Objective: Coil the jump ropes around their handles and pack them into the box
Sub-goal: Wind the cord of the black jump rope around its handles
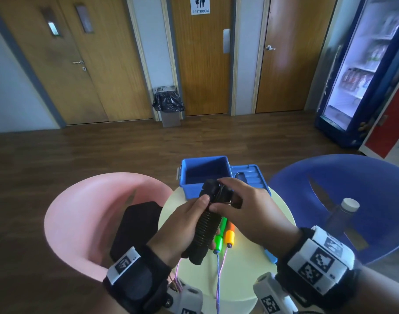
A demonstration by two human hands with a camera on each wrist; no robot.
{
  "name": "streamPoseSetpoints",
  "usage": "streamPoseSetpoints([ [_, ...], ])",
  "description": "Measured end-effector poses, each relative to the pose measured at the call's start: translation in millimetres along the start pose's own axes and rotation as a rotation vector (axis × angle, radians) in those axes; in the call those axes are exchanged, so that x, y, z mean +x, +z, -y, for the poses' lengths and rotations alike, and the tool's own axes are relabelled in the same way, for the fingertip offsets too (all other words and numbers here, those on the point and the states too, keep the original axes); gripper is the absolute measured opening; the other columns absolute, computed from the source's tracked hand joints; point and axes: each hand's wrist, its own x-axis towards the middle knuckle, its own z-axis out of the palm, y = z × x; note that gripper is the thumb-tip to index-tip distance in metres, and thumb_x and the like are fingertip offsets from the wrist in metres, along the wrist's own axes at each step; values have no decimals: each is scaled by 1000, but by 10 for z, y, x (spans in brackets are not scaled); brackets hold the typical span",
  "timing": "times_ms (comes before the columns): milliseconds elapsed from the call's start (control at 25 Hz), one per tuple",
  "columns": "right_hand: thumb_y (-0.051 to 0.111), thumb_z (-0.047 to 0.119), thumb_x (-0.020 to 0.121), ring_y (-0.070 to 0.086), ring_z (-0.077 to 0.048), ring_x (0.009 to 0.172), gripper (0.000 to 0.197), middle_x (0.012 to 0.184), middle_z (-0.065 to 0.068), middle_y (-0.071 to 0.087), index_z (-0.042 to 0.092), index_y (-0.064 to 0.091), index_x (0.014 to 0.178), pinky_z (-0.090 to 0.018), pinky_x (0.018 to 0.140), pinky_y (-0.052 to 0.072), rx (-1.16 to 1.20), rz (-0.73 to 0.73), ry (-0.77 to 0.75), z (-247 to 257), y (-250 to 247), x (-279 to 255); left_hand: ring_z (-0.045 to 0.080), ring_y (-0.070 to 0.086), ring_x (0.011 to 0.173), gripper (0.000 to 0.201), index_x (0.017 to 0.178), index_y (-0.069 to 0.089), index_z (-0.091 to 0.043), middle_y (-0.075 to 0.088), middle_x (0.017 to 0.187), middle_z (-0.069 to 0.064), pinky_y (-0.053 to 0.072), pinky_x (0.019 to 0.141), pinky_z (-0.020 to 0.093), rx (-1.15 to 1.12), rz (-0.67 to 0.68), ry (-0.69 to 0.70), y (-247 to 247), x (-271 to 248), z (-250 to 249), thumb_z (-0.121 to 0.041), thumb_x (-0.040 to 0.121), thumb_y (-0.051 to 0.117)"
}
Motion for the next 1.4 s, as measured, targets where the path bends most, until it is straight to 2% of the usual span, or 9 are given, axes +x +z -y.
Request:
streamPoseSetpoints([
  [120, 85, 36, 73, 53, 2, 59, 35, 60, 28, 57, 42, 64, 99, -10, 58, 38, 140, -104, -55, 24, 83, -15, 31, 61, 52, 59, 103, 64, 1, 63, 78, 23, 50, 47, 28, -139, 30, -75, -12, -72, -34, -53, 84, 50],
  [240, 86, 29, 73, 45, -2, 52, 25, 56, 12, 54, 38, 64, 80, -13, 54, 37, 220, -30, -90, -7, 76, 14, 30, 60, 50, 59, 103, 63, 0, 61, 77, 23, 49, 45, 28, -203, 78, -136, -46, -124, -62, -54, 86, 47],
  [360, 78, 33, 82, 46, -3, 54, 16, 65, 4, 61, 28, 63, 85, -19, 54, 37, 124, 97, -74, 16, 39, 12, 28, 59, 47, 60, 106, 59, 2, 59, 76, 23, 48, 42, 26, -206, 78, -152, -91, -103, -104, -53, 85, 47],
  [680, 69, 43, 87, 56, -6, 57, 41, 69, 17, 65, 40, 40, 116, -17, 53, 42, -25, 27, -62, 99, -18, -47, 31, 60, 53, 69, 107, 59, 5, 64, 77, 22, 49, 48, 27, -35, 94, -45, -122, -10, -164, -58, 83, 49],
  [880, 73, 45, 83, 51, -11, 53, 39, 72, -1, 68, 40, 40, 103, -24, 54, 43, 8, 115, 7, 49, -99, 21, 33, 62, 57, 66, 109, 59, 5, 65, 80, 24, 51, 51, 30, -10, 123, -35, -139, 21, -109, -56, 88, 48],
  [960, 73, 44, 83, 55, -10, 58, 37, 78, 1, 71, 36, 42, 102, -25, 58, 45, 10, 150, 37, 19, -91, 62, 34, 62, 57, 68, 107, 59, 5, 65, 80, 24, 51, 52, 30, 17, 102, -23, -152, 37, -88, -60, 88, 51],
  [1160, 74, 36, 84, 53, 7, 68, 26, 108, 15, 58, 33, 50, 93, -10, 61, 38, 26, 51, -40, 28, 4, 130, 32, 61, 53, 63, 100, 63, 5, 65, 78, 26, 49, 47, 27, -60, 95, -57, -165, 65, -128, -54, 88, 47],
  [1240, 74, 25, 86, 53, 2, 62, 22, 112, 14, 61, 29, 52, 89, -13, 58, 39, 147, 44, -81, 23, 56, 146, 32, 61, 54, 64, 101, 65, 4, 65, 78, 25, 49, 48, 28, -75, 92, -71, -183, 84, -138, -56, 87, 47],
  [1400, 75, 15, 86, 48, -5, 57, 21, 113, 14, 61, 22, 55, 86, -35, 57, 45, 298, 41, -137, -28, 165, 159, 32, 61, 55, 66, 106, 62, 8, 66, 80, 24, 50, 48, 28, -109, 106, -119, -212, 69, -117, -54, 91, 45],
])
